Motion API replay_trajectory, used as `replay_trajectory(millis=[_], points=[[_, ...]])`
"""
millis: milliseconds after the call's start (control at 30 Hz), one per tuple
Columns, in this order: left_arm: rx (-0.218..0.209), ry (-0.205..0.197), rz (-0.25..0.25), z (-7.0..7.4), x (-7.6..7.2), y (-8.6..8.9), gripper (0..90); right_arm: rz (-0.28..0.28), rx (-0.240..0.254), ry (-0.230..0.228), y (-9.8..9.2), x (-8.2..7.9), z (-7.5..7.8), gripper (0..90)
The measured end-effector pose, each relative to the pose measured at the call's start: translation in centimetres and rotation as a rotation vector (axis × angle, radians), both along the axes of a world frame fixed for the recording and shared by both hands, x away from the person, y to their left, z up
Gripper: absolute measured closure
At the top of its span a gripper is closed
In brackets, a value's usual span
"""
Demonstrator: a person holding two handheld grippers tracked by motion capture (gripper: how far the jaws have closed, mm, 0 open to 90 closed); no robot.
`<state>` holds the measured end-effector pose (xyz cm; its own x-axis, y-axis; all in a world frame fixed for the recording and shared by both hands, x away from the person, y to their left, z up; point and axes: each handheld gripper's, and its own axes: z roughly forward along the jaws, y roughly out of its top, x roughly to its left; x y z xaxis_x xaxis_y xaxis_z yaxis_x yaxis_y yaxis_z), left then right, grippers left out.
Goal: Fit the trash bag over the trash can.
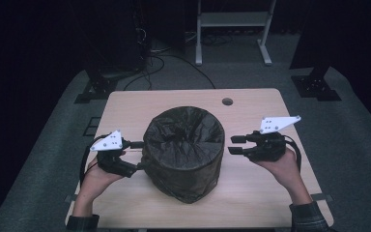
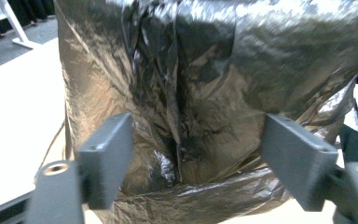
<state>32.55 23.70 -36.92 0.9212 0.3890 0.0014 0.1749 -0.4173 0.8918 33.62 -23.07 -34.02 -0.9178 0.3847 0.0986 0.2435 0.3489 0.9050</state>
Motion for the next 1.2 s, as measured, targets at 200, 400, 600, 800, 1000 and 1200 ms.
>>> replay_trajectory(millis=[200, 400, 600, 800, 1000, 1200], points=[[-0.034, -0.035, 0.022, 2.7, -1.5, 0.7, 20.3, -0.009, 0.003, -0.05, 0.9, 0.1, 3.4, 53.4], [-0.069, -0.086, 0.008, 4.4, -2.3, -0.6, 20.7, 0.001, -0.013, -0.051, 4.2, 1.1, 5.3, 50.2], [-0.063, -0.105, 0.024, 4.7, -2.3, -2.8, 13.3, 0.037, -0.043, -0.039, 7.5, 2.5, 5.3, 44.0], [-0.079, -0.113, 0.017, 4.5, -2.2, -3.3, 8.5, 0.069, -0.118, -0.038, 10.8, 3.6, 5.2, 41.3], [-0.069, -0.123, -0.005, 4.7, -2.3, -4.1, 8.5, 0.066, -0.247, -0.018, 13.4, 4.9, 4.4, 44.1], [-0.073, -0.115, -0.039, 4.7, -2.3, -4.7, 8.6, 0.019, -0.354, -0.044, 14.1, 5.5, 3.8, 75.0]])
